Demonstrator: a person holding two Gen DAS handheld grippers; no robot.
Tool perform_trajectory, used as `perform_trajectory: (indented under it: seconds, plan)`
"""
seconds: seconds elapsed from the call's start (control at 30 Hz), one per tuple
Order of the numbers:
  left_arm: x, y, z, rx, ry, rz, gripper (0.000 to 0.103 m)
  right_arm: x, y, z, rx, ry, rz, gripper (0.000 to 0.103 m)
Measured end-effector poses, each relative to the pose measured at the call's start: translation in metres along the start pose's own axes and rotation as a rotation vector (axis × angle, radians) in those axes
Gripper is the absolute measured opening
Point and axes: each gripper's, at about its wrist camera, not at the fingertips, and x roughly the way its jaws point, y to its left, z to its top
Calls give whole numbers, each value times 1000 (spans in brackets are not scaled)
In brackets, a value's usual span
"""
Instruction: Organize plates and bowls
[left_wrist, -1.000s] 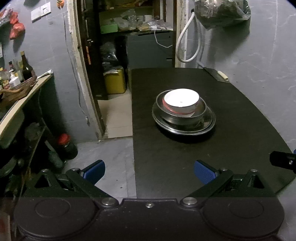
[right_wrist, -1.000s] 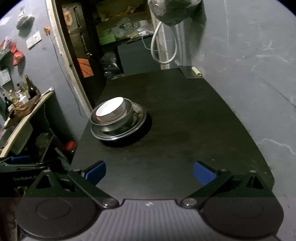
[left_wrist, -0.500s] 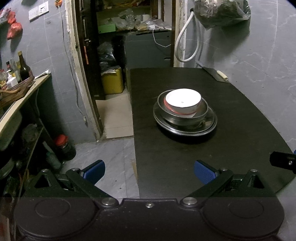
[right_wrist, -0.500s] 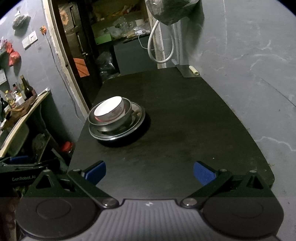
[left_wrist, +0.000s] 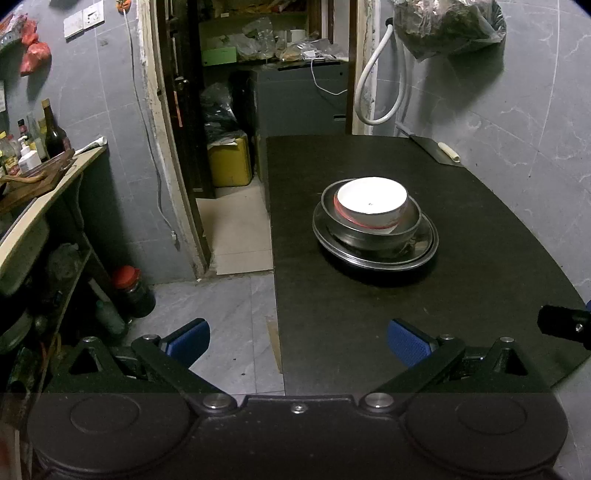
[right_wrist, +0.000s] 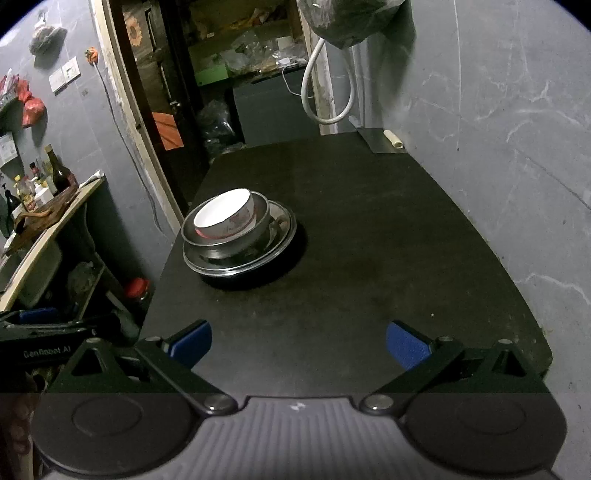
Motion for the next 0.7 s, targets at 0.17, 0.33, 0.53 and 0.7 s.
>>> perform_trajectory:
  seconds: [0.17,0.33,0.53,0.7]
  plan:
    - [-3,-1,-1,0,-3,3,102,-1,0,-1,-2,-3,3,103]
    - [-7,-2,-2,-2,-7,10,102,-3,0,-2,-5,-7,8,103]
    - [-9,-3,-2,-3,-9,13,102,-4,-1,-2,-8,-10,14,103]
    - [-11,-4,-2,-5,-10,17,102,-5,-1,-2,-9,-11,17,103]
